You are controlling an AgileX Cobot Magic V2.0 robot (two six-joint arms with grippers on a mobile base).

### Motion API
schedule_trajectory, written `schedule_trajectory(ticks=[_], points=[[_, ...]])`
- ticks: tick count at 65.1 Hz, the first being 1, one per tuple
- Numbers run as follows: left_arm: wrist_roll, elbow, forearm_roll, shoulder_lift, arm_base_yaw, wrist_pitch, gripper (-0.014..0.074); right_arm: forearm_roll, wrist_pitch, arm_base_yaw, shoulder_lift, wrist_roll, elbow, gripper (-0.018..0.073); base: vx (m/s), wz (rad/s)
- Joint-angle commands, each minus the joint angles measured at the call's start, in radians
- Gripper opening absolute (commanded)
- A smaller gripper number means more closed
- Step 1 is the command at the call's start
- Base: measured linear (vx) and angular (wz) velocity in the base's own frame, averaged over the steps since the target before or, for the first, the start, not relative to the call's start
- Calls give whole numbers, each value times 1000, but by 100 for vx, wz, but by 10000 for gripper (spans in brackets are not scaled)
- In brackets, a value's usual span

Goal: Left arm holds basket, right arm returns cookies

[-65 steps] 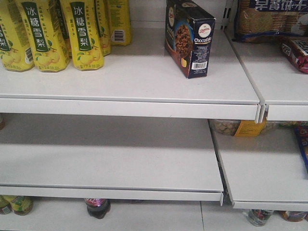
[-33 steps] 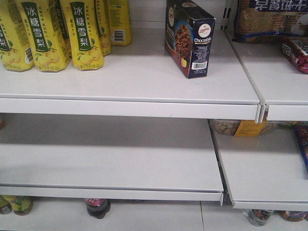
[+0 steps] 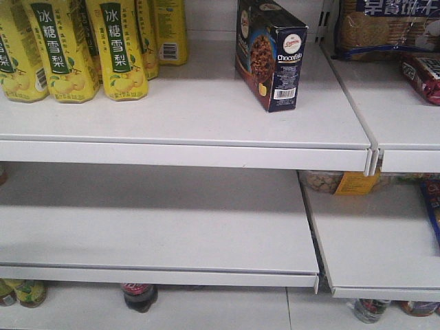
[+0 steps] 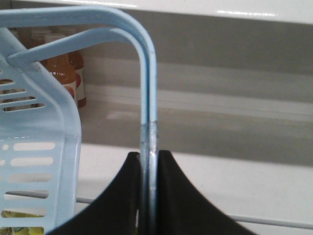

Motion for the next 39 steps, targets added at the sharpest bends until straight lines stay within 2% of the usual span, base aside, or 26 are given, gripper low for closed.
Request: schedule_trajectory(ticks=[1,17,39], points=[[33,-21,14,-19,0,-58,-3,-36,-52,-4,15,0,-24,-6,0,0],[60,-21,14,-19,-2,-55,-3,-36,-52,-4,15,0,-24,-6,0,0],[57,-21,10,-19,-2,-55,-3,-36,-52,-4,15,0,-24,-6,0,0]])
